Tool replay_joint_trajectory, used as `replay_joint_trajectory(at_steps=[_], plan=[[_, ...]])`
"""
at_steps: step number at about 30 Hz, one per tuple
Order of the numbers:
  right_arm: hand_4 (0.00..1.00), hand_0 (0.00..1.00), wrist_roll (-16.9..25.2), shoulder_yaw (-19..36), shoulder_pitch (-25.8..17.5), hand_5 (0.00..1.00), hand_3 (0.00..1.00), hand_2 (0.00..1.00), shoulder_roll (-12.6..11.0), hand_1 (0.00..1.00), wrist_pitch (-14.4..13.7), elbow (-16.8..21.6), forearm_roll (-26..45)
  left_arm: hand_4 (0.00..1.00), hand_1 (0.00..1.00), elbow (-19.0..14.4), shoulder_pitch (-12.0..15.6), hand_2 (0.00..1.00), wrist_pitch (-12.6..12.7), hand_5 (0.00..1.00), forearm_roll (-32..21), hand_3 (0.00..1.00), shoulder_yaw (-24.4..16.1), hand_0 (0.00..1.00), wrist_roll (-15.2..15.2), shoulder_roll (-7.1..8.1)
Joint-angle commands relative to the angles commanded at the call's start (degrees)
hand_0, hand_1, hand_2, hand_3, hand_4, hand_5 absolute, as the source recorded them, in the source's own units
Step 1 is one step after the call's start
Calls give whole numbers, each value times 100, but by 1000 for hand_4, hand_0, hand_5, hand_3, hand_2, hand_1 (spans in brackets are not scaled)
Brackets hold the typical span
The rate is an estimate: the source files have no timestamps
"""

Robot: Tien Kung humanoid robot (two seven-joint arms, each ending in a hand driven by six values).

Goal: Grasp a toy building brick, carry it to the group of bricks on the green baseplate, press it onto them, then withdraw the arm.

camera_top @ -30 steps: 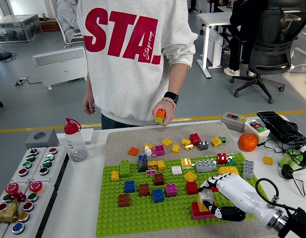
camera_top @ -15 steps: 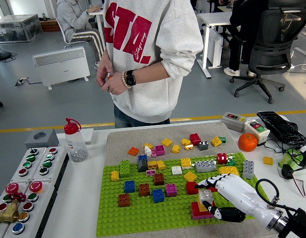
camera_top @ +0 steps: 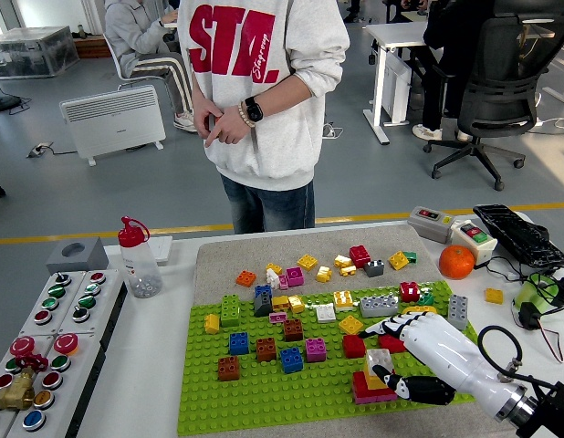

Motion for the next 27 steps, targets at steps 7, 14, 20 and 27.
replay_joint_trajectory(at_steps=[7, 14, 20, 27], plan=[[608, 570, 56, 477, -339, 208, 758, 732, -149, 640, -519, 599, 470, 241, 612, 0, 16, 567, 1, 998, 40, 436, -27, 664, 7, 5], [312, 491, -166, 1054, -556, 128, 561, 585, -166, 568, -631, 1026, 828, 240, 612, 0, 37, 566, -1, 998, 121, 435, -82, 664, 26, 6], [225, 499, -384, 1287, -606, 165, 541, 573, -201, 551, -264, 1191, 662, 241, 611, 0, 65, 566, 0, 998, 153, 434, -104, 664, 34, 4], [194, 508, -615, 1163, -565, 180, 544, 577, -243, 549, 101, 1168, 355, 241, 612, 0, 86, 566, -2, 998, 151, 433, -104, 664, 31, 4]])
